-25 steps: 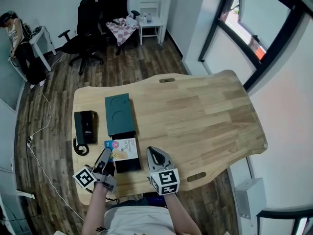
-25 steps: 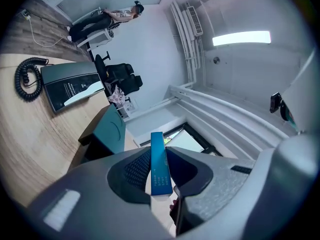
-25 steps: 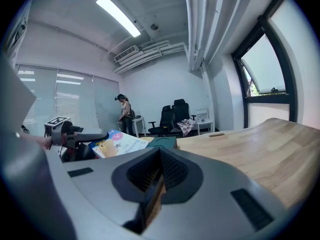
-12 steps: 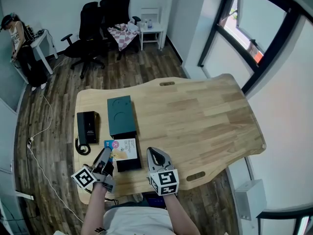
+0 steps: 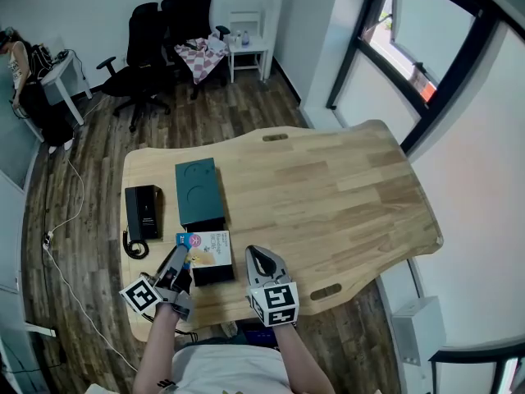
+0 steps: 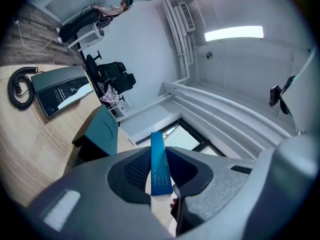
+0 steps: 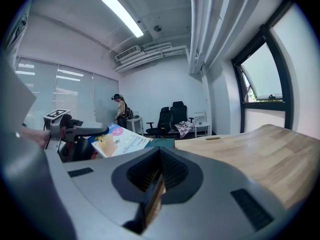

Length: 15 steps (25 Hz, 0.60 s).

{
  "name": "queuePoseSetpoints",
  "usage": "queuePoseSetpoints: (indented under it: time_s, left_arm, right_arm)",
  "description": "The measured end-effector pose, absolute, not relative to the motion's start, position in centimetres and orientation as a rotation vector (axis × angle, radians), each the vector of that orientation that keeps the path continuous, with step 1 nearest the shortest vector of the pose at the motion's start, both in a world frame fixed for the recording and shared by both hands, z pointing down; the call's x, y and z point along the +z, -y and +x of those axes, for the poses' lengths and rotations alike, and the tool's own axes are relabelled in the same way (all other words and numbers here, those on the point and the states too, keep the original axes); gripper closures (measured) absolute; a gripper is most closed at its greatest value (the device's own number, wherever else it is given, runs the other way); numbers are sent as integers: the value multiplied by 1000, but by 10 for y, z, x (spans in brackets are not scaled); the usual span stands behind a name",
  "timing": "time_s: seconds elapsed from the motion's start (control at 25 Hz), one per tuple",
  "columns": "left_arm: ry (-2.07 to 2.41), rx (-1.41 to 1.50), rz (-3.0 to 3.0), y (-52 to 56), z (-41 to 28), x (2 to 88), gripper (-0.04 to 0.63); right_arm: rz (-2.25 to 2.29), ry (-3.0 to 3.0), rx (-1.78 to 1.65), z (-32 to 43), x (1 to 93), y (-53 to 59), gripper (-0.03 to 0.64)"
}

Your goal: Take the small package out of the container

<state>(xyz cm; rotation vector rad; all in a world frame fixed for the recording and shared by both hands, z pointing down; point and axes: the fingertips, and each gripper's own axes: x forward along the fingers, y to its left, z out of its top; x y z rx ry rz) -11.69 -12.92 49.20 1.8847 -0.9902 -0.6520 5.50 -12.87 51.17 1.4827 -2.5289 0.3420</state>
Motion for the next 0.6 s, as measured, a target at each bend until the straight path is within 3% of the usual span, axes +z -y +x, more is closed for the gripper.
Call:
queuePoseSetpoints:
  time_s: [0.6]
  left_arm:
    - [987,-658,1863,129,-118,495,502]
  right_arm:
    - [1460,2527,320,53,512,131,611]
